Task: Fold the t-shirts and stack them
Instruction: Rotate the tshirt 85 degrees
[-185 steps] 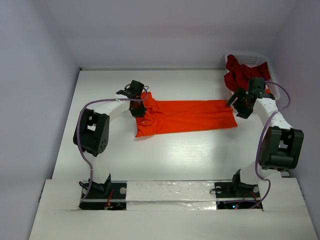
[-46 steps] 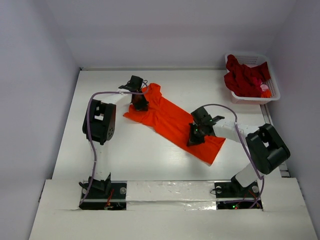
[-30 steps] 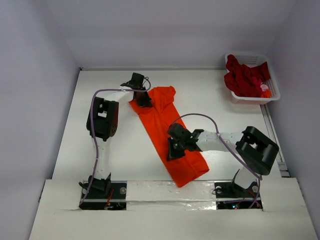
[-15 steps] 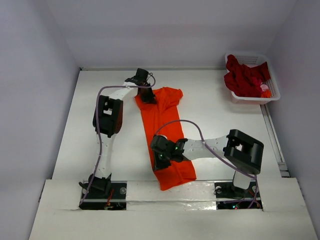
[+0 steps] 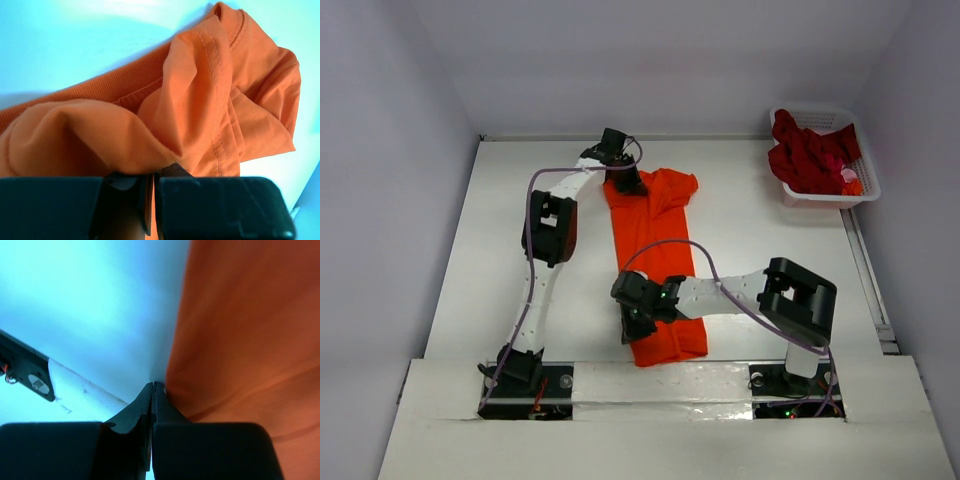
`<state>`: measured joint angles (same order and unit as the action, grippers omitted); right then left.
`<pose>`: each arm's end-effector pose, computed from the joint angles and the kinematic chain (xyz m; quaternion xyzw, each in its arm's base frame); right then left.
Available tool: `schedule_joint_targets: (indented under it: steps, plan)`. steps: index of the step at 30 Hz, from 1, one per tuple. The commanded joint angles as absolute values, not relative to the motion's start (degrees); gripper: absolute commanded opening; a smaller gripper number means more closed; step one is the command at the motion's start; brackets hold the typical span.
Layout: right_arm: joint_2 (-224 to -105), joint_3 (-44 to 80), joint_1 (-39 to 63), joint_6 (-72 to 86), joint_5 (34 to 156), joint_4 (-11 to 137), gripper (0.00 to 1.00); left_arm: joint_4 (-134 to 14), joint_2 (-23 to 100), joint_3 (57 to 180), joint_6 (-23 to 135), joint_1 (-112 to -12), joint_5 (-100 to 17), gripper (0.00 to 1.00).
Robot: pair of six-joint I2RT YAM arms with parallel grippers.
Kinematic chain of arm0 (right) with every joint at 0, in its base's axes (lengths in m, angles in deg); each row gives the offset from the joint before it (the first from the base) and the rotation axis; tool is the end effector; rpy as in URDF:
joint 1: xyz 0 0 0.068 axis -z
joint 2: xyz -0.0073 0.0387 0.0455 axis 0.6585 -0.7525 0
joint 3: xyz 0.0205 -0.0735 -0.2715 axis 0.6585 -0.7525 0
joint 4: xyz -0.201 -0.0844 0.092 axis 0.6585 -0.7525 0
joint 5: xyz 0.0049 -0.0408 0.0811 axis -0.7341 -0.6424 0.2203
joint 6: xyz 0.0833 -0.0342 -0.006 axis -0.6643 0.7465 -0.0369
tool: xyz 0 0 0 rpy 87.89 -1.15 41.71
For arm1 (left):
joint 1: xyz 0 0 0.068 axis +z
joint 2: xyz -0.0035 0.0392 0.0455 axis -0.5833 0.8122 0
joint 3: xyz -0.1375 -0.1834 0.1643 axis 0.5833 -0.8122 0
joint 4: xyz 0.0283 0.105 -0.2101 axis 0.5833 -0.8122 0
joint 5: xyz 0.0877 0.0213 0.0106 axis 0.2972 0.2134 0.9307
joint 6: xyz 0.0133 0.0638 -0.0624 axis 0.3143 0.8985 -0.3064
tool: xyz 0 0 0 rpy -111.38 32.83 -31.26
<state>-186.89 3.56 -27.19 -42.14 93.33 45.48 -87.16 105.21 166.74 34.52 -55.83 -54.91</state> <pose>0.1263 0.3396 0.1408 -0.1161 0.9592 0.2460 0.0773 0.5174 -0.2216 0.1462 -0.0327 0.9160 -0.3177 0.2429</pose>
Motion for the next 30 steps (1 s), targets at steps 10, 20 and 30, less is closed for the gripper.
schedule_joint_targets:
  steps: [10, 20, 30]
  plan:
    - [-188.6, 8.6, -29.1, -40.4, 91.9, 41.4, 0.00, -84.9, 112.2, 172.3, 34.7, -58.2, -67.0, 0.00]
    - [-187.7, 8.3, -29.1, -40.1, 91.2, 42.0, 0.00, -82.6, 106.6, 169.0, 34.5, -57.0, -66.9, 0.32]
    - [-187.4, 7.3, -29.7, -39.8, 91.1, 43.9, 0.00, -79.9, 96.4, 163.2, 33.8, -51.4, -67.7, 0.57]
